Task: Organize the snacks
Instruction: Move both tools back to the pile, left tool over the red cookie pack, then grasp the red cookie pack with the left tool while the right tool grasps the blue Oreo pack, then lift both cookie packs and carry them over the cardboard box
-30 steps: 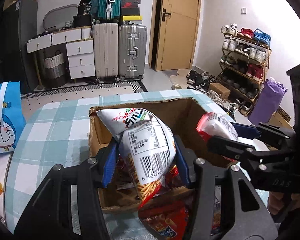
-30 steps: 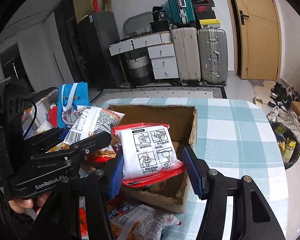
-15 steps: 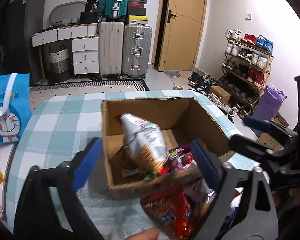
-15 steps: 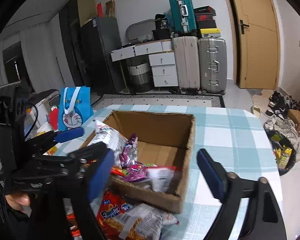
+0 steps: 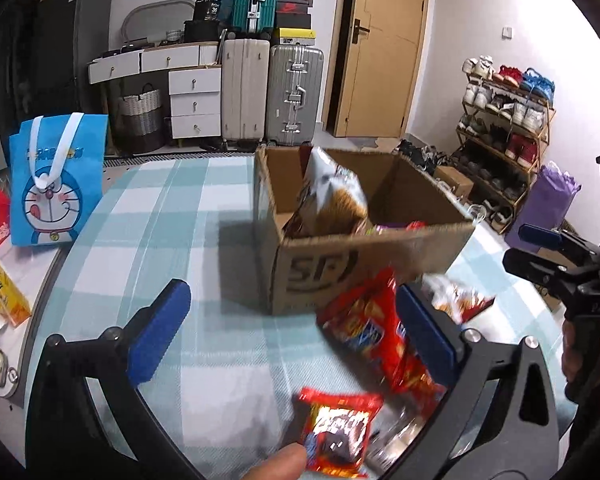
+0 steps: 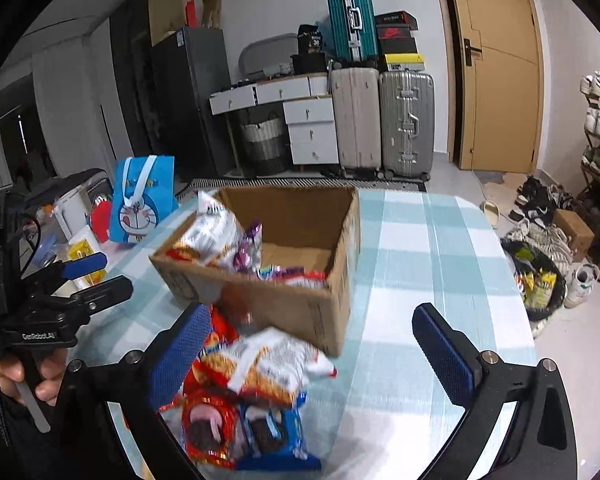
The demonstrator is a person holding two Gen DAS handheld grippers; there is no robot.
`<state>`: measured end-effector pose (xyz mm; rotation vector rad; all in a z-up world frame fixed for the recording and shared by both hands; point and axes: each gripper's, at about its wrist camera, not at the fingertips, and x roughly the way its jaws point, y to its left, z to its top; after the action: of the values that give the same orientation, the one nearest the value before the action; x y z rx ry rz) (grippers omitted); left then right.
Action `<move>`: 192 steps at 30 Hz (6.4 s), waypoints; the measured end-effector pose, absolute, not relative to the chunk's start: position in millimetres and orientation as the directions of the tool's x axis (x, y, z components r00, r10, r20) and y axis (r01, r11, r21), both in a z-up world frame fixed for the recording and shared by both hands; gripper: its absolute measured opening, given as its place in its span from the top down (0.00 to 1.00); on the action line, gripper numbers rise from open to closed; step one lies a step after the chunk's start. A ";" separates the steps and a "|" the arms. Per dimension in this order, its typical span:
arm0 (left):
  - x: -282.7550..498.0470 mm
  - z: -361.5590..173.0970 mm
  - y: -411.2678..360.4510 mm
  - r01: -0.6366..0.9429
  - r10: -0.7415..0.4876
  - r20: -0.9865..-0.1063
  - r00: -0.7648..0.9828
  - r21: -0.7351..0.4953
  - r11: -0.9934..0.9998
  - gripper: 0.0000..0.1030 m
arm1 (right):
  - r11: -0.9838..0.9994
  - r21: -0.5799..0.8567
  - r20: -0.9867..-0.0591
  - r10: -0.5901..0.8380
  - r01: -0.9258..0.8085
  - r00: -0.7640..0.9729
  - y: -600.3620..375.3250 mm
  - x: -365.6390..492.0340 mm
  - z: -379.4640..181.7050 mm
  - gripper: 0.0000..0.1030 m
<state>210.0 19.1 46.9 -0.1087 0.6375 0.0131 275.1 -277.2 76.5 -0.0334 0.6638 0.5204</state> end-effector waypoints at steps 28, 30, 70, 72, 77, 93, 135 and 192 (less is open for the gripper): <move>192.5 16.6 5.4 0.074 -0.091 -0.707 0.701 -0.055 0.996 0.01 | 0.850 0.074 -0.782 0.374 -0.522 0.499 -264.3 268.8 -0.4 0.00; 194.6 13.3 4.5 0.091 -0.106 -0.724 0.681 -0.060 0.994 0.01 | 0.846 0.075 -0.789 0.374 -0.527 0.488 -263.6 268.9 -2.7 0.00; 193.7 -35.3 -3.5 0.271 -0.167 -0.848 0.503 -0.029 0.962 0.22 | 0.816 0.040 -0.846 0.334 -0.576 0.414 -255.8 266.1 -26.4 0.12; 192.0 -34.3 -5.7 0.276 -0.172 -0.846 0.505 -0.031 0.961 0.28 | 0.813 0.051 -0.850 0.341 -0.580 0.402 -255.8 266.1 -26.8 0.17; 190.1 -35.5 -9.5 0.292 -0.185 -0.848 0.496 -0.037 0.956 0.53 | 0.795 0.061 -0.850 0.359 -0.603 0.387 -253.2 263.9 -25.8 0.22; 194.5 -14.6 4.8 0.227 -0.213 -0.779 0.589 -0.093 0.969 0.56 | 0.789 0.084 -0.845 0.380 -0.609 0.376 -253.1 262.2 -25.2 0.34; 185.1 18.2 17.1 0.135 -0.202 -0.678 0.706 -0.152 0.979 0.56 | 0.745 0.059 -0.709 0.500 -0.665 0.498 -277.7 230.9 41.8 0.56; 237.4 119.0 26.0 -0.012 -0.039 -0.505 0.862 -0.098 0.995 0.56 | 0.822 0.179 -0.500 0.549 -0.541 0.670 -287.6 279.7 106.8 0.56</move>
<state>237.4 26.0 119.0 -0.0993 0.5307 -0.0143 279.7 -287.6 106.8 0.0165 0.5687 0.6143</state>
